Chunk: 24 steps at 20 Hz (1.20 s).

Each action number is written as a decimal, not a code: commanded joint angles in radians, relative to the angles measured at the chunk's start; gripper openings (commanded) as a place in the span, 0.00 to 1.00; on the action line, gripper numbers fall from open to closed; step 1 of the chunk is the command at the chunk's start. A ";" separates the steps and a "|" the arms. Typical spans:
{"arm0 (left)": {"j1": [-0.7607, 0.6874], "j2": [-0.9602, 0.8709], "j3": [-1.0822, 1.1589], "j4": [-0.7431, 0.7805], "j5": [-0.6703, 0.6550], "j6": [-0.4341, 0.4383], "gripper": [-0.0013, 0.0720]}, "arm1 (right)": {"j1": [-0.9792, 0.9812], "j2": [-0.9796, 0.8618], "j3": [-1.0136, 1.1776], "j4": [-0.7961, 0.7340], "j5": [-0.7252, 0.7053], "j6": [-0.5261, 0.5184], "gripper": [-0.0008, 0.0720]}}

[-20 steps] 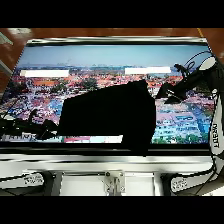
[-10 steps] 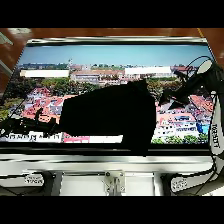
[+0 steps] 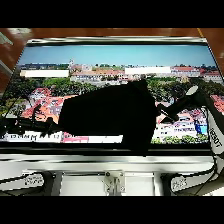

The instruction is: Fold the shirts.

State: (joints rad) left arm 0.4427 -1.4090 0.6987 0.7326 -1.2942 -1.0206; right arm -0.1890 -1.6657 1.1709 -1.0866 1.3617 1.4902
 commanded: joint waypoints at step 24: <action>0.001 0.843 0.914 0.035 0.391 -0.198 0.07 | 0.042 0.820 0.785 0.006 -0.172 0.076 0.12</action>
State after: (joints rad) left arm 0.4435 -0.6556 1.4086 0.7357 -0.9565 -1.1351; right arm -0.1463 -0.9783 1.7988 -1.0023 1.2167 1.4681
